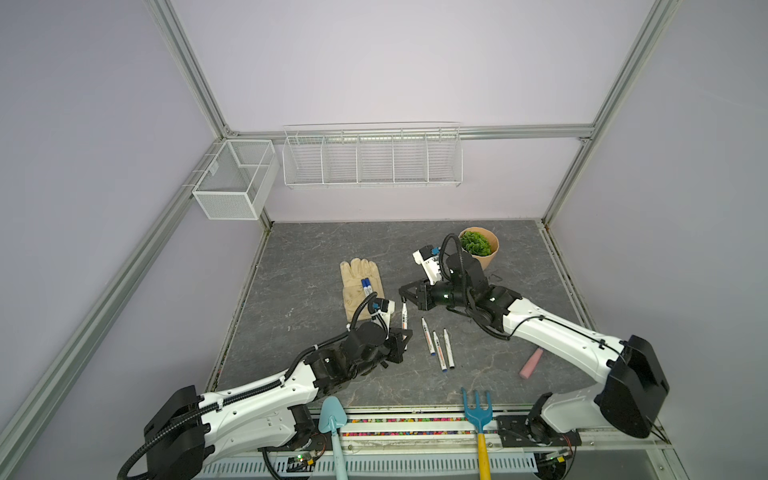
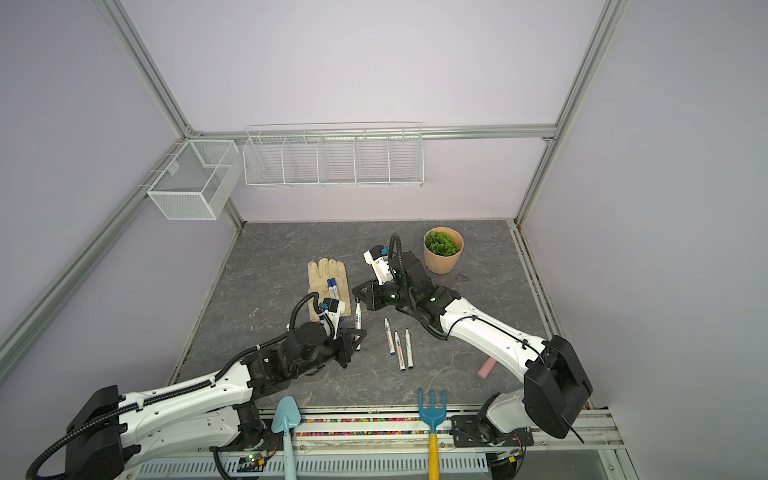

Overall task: Insert the pens into the pen caps
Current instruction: 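Lower the black cap onto the white marker tip with the right gripper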

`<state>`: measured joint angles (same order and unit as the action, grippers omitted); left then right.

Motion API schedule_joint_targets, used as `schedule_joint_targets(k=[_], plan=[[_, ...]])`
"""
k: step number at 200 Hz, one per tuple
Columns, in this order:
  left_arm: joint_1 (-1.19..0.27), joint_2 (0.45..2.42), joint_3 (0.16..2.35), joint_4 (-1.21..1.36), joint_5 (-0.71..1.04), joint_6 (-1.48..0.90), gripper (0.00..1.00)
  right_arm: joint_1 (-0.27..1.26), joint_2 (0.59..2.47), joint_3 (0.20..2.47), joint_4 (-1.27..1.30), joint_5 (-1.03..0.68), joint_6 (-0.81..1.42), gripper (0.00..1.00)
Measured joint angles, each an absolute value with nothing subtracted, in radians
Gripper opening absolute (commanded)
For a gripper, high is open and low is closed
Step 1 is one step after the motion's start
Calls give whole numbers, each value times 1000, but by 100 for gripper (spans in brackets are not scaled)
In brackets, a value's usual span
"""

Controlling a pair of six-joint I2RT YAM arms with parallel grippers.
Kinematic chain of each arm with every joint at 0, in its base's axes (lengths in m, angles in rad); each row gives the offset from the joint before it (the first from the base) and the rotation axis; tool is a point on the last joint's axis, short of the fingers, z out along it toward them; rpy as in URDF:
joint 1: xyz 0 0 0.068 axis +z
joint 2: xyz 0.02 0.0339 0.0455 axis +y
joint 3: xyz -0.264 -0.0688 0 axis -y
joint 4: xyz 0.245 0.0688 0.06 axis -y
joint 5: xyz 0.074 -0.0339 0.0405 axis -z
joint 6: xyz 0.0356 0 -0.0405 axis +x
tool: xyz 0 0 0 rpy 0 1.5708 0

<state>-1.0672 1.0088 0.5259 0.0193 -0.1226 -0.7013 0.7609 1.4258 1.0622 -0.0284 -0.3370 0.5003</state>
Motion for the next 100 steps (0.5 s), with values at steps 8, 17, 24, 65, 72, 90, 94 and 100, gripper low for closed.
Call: schedule_joint_targets(k=[8,17,24,65,72,90,94,100], plan=[[-1067,1006,525,20,-123,-701,0,761,1426,1062,-31,-335,498,7],[-1067,1002,525,23,-122,-701,0,761,1427,1062,-33,-332,496,7],[-1067,1000,525,23,-122,-702,0,761,1427,1062,-33,-332,494,7],[-1067,999,525,24,-122,-701,0,761,1427,1063,-32,-343,492,7],[-1068,999,525,24,-122,-701,0,760,1427,1063,-32,-350,493,7],[-1067,997,525,28,-126,-701,0,760,1427,1063,-35,-377,492,7],[-1067,996,525,28,-127,-702,0,760,1427,1063,-36,-387,491,7],[-1067,993,525,30,-130,-702,0,760,1427,1063,-38,-397,490,7]])
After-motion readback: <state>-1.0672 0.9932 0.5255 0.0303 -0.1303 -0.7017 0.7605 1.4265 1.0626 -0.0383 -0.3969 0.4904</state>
